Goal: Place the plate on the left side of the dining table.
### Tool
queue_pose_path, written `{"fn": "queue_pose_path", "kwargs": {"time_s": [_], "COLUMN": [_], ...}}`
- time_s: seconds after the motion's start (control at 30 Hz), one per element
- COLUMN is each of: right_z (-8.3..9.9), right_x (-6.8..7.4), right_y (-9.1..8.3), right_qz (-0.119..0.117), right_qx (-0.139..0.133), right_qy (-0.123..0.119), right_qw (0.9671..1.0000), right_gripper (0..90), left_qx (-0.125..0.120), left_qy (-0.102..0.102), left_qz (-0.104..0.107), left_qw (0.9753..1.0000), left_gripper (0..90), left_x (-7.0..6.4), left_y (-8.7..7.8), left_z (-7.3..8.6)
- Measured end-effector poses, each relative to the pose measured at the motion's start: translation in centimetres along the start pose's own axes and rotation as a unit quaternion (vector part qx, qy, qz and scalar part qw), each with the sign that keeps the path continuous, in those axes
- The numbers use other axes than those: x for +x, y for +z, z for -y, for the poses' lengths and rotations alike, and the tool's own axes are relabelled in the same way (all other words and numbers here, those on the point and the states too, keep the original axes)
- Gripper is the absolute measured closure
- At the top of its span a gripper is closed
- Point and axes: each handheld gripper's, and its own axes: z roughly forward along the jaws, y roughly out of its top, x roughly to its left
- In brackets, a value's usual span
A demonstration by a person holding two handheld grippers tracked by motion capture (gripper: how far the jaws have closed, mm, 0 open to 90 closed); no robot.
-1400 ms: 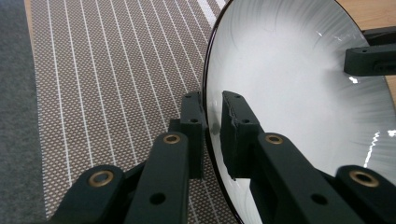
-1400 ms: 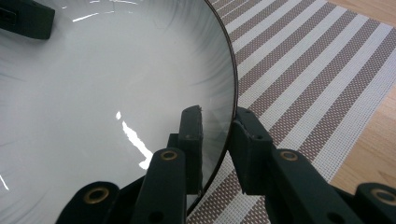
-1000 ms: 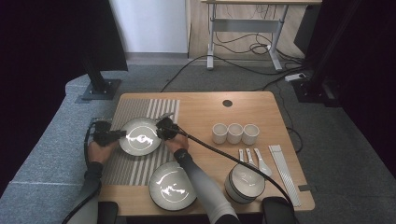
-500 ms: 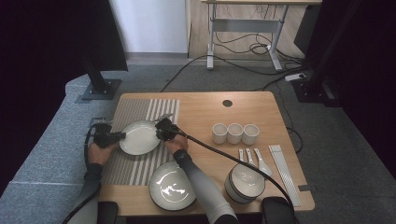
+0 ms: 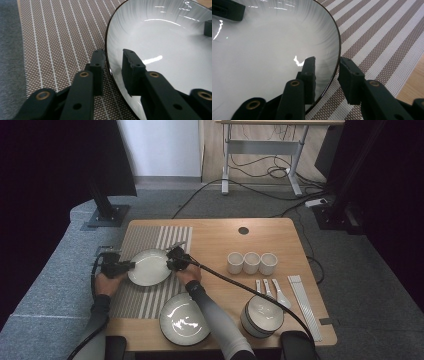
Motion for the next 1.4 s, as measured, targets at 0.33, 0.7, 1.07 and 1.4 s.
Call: {"fn": "queue_pose_path", "kwargs": {"time_s": [0.33, 0.7, 1.07, 1.4], "right_z": [-0.4, -1.6, -2.2, -2.6], "right_x": [0.0, 0.3, 0.0, 0.4], "right_y": [-0.7, -3.4, -6.2, -9.2], "right_qz": [0.015, -0.005, -0.028, -0.019], "right_qx": [-0.002, -0.024, -0.023, -0.014], "right_qy": [-0.018, -0.041, -0.047, -0.070], "right_qw": [0.9997, 0.9989, 0.9982, 0.9972], "right_gripper": [42.8, 27.4, 15.3, 9.7], "left_qx": [-0.032, -0.065, -0.059, -0.065], "left_qy": [-0.004, 0.008, 0.038, 0.059], "left_qz": [0.002, 0.024, 0.035, 0.037], "left_qw": [0.9995, 0.9975, 0.9969, 0.9955], "left_gripper": [44.7, 23.7, 12.9, 3.7], "left_x": [-0.2, -1.6, -4.1, -6.1], "left_y": [-1.0, -2.7, -3.5, -4.6], "left_z": [-0.2, -0.9, -1.3, -1.7]}}
